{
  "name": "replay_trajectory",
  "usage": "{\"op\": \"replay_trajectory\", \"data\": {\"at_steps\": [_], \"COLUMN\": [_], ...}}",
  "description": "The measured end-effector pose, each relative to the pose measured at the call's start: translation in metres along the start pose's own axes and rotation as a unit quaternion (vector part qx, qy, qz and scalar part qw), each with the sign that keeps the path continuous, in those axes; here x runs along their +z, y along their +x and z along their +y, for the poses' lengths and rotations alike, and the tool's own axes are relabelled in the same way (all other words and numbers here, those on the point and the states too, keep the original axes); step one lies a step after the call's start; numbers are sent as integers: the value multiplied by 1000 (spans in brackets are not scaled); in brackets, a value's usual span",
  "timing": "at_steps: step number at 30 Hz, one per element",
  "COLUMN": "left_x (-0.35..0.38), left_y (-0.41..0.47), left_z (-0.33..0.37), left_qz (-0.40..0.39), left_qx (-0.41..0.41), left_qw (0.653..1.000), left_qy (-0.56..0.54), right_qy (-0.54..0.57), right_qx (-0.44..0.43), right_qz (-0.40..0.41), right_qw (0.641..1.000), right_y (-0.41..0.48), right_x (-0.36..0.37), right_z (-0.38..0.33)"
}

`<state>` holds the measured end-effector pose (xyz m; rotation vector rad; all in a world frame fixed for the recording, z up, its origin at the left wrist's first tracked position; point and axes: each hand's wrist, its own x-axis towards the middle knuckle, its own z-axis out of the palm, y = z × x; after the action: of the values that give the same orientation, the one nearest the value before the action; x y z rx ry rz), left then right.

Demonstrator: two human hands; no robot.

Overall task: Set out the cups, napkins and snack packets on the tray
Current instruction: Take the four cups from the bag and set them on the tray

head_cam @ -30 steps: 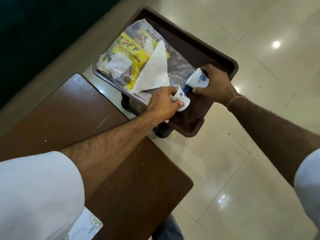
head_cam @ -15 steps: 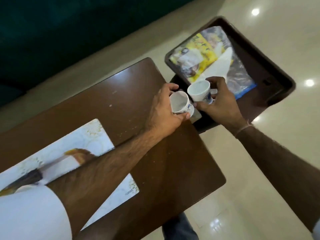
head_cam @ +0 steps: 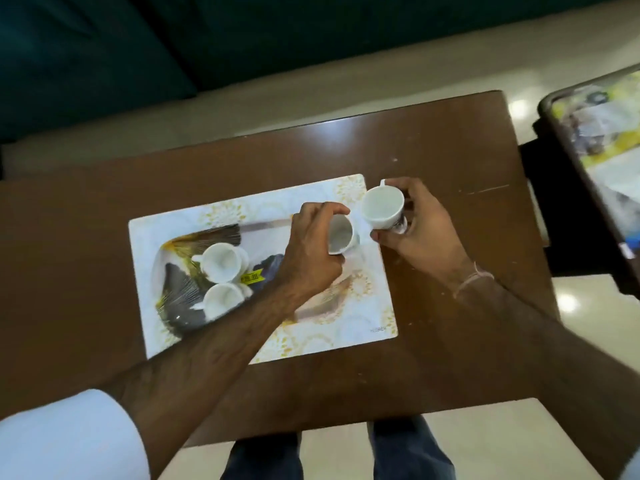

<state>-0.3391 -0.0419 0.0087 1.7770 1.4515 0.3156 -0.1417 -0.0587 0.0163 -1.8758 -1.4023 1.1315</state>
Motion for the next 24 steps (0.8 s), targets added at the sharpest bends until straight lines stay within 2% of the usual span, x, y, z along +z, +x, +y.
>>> {"op": "replay_trajectory", "data": {"at_steps": [4, 8, 13, 16, 24], "left_x": [-38, -70, -90, -94, -97], "left_y": [-9, -8, 1, 7, 13], "left_z": [-45, -80, -100, -103, -106], "left_qz": [-24, -81, -165, -200, -304], "left_qx": [13, 87, 161, 207, 235], "left_qw": [999, 981, 945, 928, 904], "left_qy": [40, 153, 232, 236, 186], "right_qy": [-7, -7, -21, -42, -80], "right_qx": [-6, 15, 32, 43, 81], "right_qz": [-13, -5, 67, 103, 163], "right_qw": [1000, 1000, 997, 993, 980], "right_y": [-12, -34, -65, -82, -98], "right_x": [57, 112, 169, 200, 256], "right_z": [-22, -30, -29, -32, -44]}}
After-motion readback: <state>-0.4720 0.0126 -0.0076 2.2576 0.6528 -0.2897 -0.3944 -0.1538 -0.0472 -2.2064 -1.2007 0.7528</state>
